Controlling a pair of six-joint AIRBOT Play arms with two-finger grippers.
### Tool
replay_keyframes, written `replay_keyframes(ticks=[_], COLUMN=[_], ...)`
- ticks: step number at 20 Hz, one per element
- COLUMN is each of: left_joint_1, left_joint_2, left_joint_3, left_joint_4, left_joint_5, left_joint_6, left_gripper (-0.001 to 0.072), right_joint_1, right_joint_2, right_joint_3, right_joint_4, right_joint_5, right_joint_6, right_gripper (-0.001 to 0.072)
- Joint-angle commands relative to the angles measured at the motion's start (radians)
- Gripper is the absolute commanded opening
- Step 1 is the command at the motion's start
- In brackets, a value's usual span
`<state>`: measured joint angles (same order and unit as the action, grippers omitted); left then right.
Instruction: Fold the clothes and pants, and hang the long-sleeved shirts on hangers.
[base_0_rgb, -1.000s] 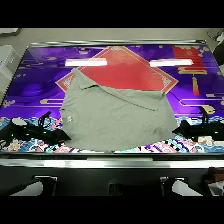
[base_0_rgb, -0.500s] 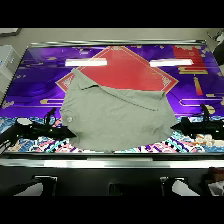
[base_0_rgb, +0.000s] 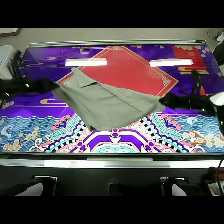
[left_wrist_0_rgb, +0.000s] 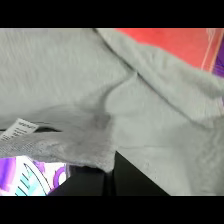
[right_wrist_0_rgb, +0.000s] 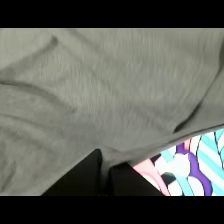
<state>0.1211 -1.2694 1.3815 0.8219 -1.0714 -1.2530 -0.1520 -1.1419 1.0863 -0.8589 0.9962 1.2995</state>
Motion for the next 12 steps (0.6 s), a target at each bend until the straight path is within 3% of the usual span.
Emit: replay_keyframes(ticks=[1, 4, 7, 12], left_joint_1=[0.000, 0.000, 0.000, 0.000], left_joint_2=[0.000, 0.004, 0.044, 0.342], left_joint_3=[0.311, 0.557, 0.778, 0.699], left_joint_4=[0.230, 0.264, 0.299, 0.492], left_joint_5=[0.099, 0.076, -0.018, -0.172], left_joint_6=[-0.148, -0.147, -0.164, -0.332], left_gripper=[0.0014, 0.0014, 0.0014, 0.0014], right_joint_1=[0.126, 0.126, 0.126, 0.126], right_joint_2=[0.008, 0.010, 0.017, 0.182], right_joint_3=[0.267, 0.522, 0.771, 0.930], right_joint_4=[-0.222, -0.278, -0.277, -0.198], right_joint_5=[-0.248, -0.231, -0.017, 0.216], right_joint_6=[0.246, 0.286, 0.270, 0.262], right_gripper=[0.0027, 0.0027, 0.0027, 0.0027])
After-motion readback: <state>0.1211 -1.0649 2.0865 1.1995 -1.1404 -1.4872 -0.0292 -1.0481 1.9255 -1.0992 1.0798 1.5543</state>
